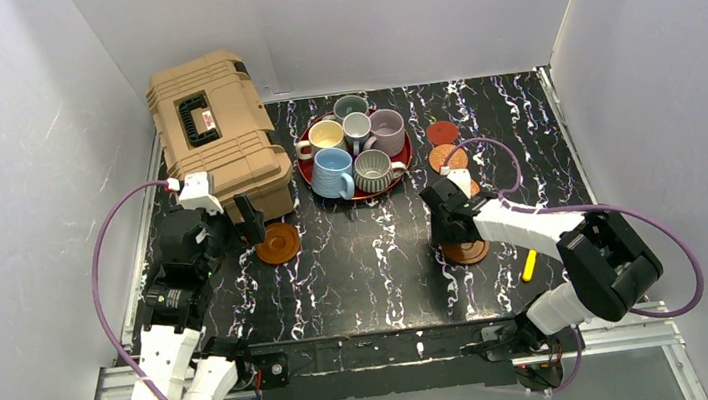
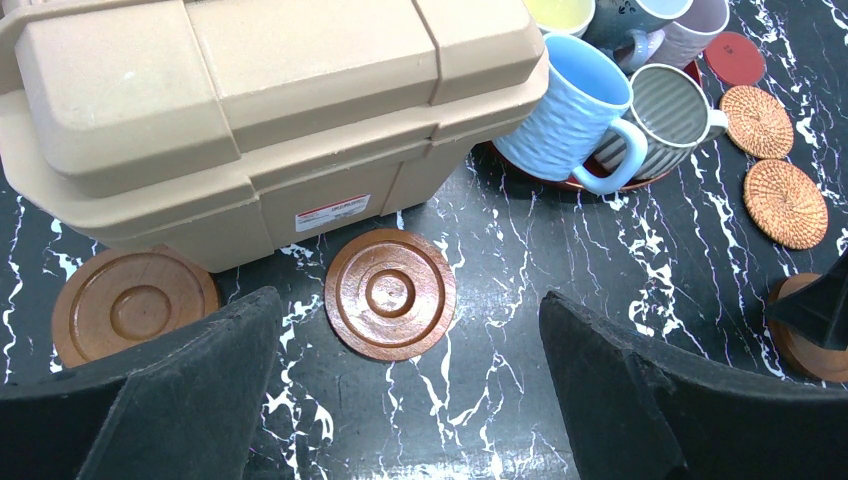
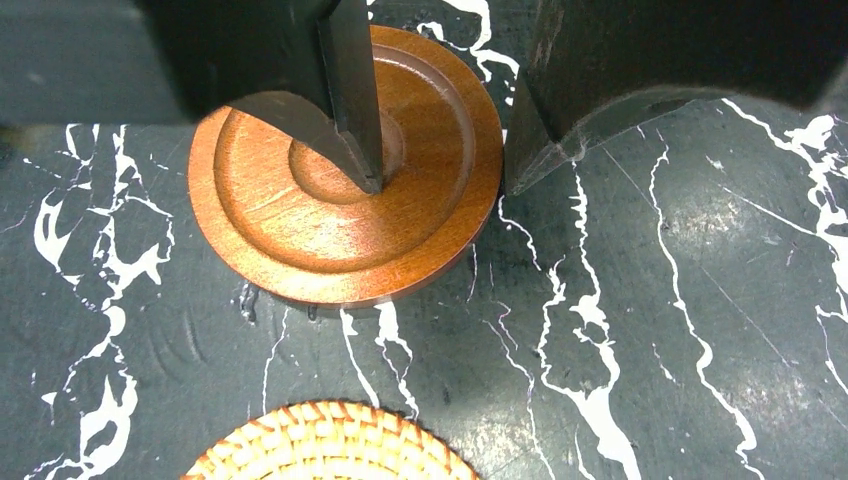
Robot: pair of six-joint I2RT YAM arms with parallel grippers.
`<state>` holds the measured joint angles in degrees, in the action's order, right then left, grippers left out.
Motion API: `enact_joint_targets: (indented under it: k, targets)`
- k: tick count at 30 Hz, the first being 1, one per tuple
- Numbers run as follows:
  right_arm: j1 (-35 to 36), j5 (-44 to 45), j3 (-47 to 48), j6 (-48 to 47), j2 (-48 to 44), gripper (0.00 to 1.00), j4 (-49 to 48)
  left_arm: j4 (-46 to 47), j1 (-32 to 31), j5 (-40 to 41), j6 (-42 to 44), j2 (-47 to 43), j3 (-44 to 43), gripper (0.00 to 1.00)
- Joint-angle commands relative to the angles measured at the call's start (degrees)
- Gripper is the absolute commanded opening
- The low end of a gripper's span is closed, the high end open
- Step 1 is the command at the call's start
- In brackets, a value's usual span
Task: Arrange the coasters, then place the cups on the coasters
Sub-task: Move the coaster to the center of the board.
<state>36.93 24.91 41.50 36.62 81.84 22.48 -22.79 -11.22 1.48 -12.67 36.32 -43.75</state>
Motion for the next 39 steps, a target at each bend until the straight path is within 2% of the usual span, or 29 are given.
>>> enact_joint_targets:
  k: [1, 30, 39]
  targets:
    - [-1.2, 0.5, -0.4, -1.0, -0.1, 0.55, -2.3, -0.5, -0.2, 0.3, 0.1, 0.0, -0.5, 0.99]
    - [-4.1, -0.2, -0.4, -3.3, 1.5, 0.54, -5.8, -0.5, -0.2, 0.4, 0.1, 0.3, -0.5, 0.99]
    - [-4.1, -1.7, 0.3, -3.1, -0.7, 0.56, -3.3, -0.3, -0.2, -0.2, 0.2, 0.5, -0.5, 0.99]
